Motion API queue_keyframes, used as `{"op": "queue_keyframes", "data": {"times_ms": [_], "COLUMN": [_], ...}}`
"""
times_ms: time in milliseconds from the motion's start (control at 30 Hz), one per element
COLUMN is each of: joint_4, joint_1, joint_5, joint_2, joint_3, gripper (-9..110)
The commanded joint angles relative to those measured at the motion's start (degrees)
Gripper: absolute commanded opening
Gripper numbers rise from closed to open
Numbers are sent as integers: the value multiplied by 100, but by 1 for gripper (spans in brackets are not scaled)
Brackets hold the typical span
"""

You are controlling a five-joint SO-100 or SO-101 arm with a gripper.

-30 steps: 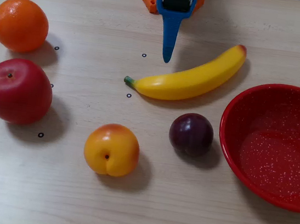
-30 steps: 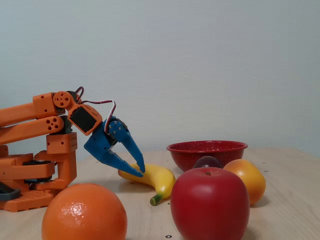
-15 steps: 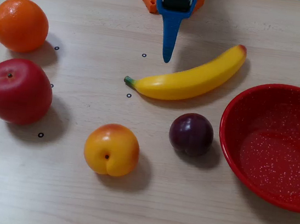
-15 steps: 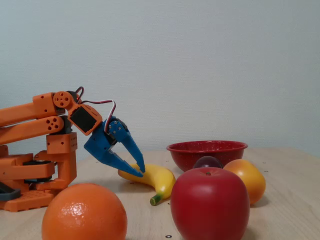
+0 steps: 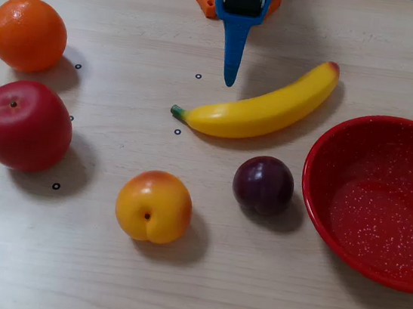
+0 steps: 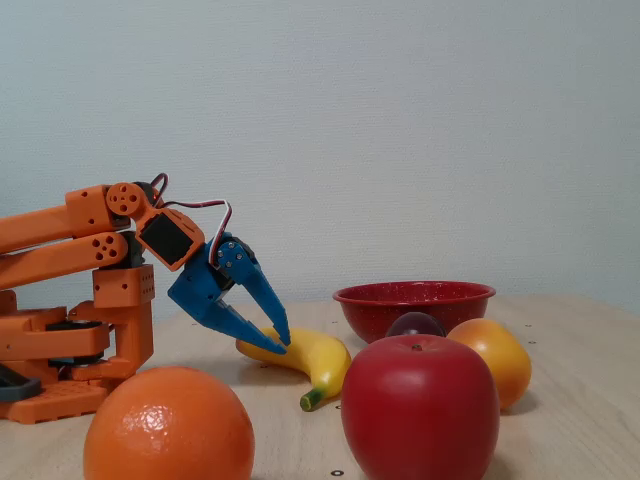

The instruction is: Put peach in the red bowl.

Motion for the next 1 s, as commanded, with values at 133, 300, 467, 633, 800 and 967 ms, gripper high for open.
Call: {"op": "queue_keyframes", "data": {"times_ms": [133, 300, 467, 633, 800, 967], "joint_4": [-18, -18, -18, -18, -18, -26], "joint_1": [79, 79, 97, 132, 114, 114], "joint_5": [114, 114, 123, 158, 123, 123], "joint_2": [97, 97, 97, 97, 97, -35], "joint_3": [0, 0, 0, 0, 0, -88], "gripper": [0, 0, 0, 0, 0, 0]}}
